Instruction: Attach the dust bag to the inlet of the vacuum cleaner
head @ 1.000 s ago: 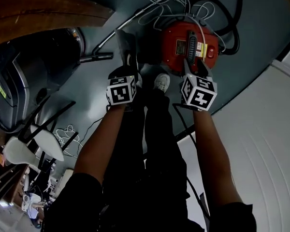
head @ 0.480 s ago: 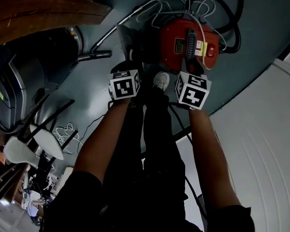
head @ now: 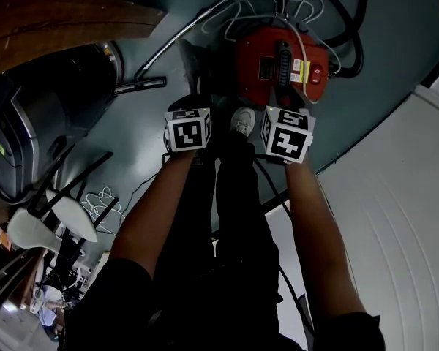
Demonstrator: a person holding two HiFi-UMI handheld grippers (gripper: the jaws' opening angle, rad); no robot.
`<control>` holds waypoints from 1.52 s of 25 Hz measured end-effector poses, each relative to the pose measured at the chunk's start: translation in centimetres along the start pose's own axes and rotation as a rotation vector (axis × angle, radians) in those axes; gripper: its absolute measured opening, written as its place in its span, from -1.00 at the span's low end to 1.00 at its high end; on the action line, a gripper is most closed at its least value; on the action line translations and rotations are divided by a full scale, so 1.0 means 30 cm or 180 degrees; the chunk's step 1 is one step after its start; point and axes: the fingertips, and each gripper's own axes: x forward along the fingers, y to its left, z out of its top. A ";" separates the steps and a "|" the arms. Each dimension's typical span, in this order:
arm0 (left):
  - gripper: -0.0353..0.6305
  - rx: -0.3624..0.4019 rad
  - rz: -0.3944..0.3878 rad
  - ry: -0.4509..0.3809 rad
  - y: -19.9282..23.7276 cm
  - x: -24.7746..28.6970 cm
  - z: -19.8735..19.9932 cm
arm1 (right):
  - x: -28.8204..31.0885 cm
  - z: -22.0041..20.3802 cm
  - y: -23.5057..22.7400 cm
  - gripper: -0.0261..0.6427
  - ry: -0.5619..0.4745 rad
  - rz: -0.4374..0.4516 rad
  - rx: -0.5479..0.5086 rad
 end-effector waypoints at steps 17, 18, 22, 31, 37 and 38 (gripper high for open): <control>-0.77 0.0138 -0.0351 0.0300 -0.063 0.033 0.013 | -0.001 0.004 -0.001 -0.51 -0.0065 0.0008 -0.0011; -0.77 0.0073 -0.0408 0.0320 -0.066 0.030 0.015 | -0.002 0.003 -0.002 -0.51 -0.0068 0.0011 -0.0012; -0.76 0.0405 -0.0503 0.0380 -0.081 0.035 0.011 | -0.002 0.003 -0.002 -0.52 -0.0069 0.0042 0.0002; -0.73 -0.0011 -0.0822 0.0356 -0.113 0.047 -0.015 | -0.002 -0.001 -0.009 -0.52 -0.0065 0.0022 0.0003; -0.72 -0.0280 -0.1243 0.0342 -0.115 0.044 0.008 | -0.003 -0.001 -0.004 -0.52 -0.0032 0.0030 -0.0006; -0.73 0.0088 -0.1178 0.0357 -0.124 0.042 0.004 | -0.003 0.000 -0.003 -0.52 -0.0032 0.0032 -0.0010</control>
